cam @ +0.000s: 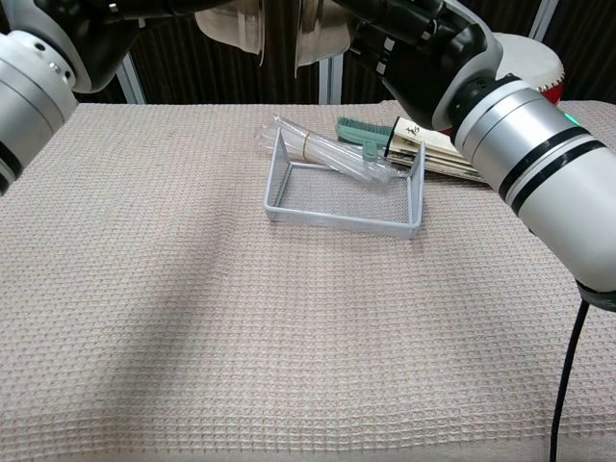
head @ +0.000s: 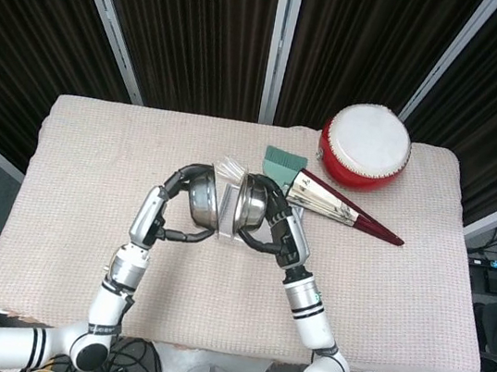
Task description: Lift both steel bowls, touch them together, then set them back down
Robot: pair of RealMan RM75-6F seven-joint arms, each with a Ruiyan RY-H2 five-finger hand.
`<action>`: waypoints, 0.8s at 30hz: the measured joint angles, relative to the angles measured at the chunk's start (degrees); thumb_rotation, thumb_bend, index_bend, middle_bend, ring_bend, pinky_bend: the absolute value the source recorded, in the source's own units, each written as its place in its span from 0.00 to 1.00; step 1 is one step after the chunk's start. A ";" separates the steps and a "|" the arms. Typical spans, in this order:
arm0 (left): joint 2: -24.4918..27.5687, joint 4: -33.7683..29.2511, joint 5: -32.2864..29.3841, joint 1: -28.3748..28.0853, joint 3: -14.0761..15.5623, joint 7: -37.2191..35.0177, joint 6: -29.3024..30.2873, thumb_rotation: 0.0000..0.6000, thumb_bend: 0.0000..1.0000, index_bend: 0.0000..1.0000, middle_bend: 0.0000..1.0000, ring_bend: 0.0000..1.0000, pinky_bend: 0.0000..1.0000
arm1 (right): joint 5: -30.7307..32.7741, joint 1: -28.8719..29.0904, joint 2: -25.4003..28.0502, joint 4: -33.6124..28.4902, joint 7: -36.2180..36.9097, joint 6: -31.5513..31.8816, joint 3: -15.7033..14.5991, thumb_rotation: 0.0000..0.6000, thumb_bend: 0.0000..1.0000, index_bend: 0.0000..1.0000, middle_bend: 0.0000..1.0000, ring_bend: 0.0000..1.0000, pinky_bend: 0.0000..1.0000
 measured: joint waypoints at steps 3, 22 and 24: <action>-0.68 0.03 -0.02 -0.72 -0.26 -0.13 -0.98 1.00 0.10 0.39 0.44 0.43 0.56 | -0.34 0.33 0.56 -0.46 2.14 -1.16 -0.12 1.00 0.33 0.33 0.38 0.30 0.38; 0.49 0.75 1.45 -0.76 0.72 -2.71 -2.86 1.00 0.10 0.39 0.43 0.43 0.56 | -2.71 2.25 3.44 -0.74 11.07 -3.51 -1.18 1.00 0.31 0.33 0.38 0.31 0.39; 0.41 0.73 1.79 -0.92 1.26 -2.79 -3.10 1.00 0.10 0.39 0.43 0.43 0.56 | -2.78 3.36 2.93 -0.72 10.83 -4.40 -1.04 1.00 0.31 0.33 0.38 0.31 0.39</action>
